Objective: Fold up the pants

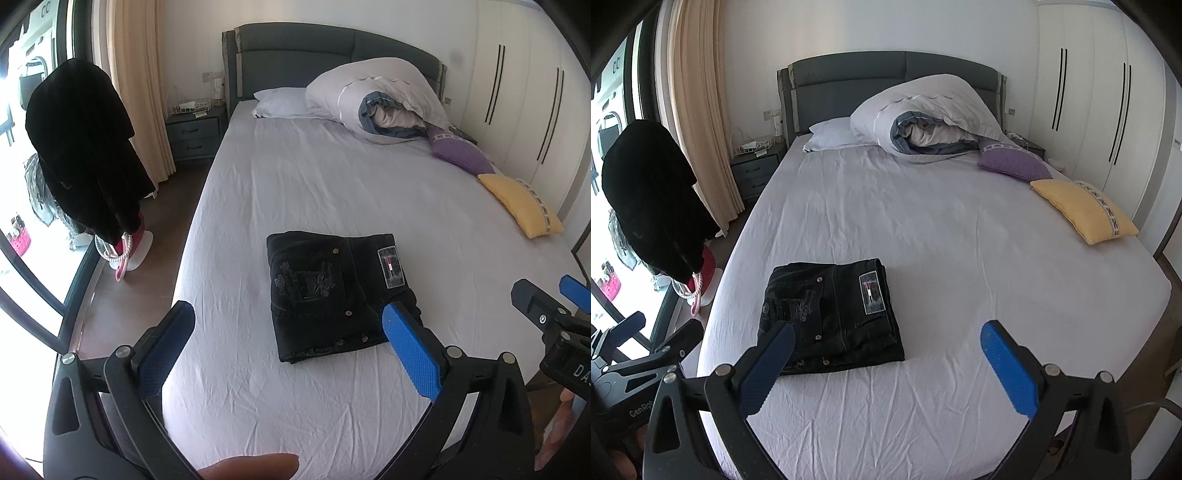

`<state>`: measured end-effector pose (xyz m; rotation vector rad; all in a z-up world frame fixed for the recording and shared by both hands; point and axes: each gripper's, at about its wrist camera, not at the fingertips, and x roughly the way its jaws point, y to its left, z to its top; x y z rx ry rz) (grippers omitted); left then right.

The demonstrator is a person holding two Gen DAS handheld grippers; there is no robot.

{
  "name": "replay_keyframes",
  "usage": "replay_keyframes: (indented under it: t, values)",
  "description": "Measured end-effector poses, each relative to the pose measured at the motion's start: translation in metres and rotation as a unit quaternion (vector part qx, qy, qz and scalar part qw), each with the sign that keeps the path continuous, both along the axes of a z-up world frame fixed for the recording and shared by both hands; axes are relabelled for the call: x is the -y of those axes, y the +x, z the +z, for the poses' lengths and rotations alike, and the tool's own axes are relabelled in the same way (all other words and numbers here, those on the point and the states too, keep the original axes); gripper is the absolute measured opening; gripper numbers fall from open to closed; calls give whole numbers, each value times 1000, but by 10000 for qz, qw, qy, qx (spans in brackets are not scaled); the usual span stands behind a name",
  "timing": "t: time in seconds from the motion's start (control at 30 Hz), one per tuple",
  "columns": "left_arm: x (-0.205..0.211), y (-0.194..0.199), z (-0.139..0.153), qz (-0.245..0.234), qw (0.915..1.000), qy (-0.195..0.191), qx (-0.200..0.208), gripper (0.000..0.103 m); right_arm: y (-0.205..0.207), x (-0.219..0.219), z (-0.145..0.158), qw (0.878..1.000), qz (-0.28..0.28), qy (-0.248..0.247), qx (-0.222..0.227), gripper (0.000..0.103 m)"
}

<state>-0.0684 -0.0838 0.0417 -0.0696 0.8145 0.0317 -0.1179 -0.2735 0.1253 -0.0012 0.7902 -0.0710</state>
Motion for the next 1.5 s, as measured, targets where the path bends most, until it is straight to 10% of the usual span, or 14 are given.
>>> replay_keyframes:
  t: [1.5]
  values:
    - [0, 3, -10, 50, 10000, -42, -49, 103, -2, -1, -3, 10000, 31, -25, -52, 103]
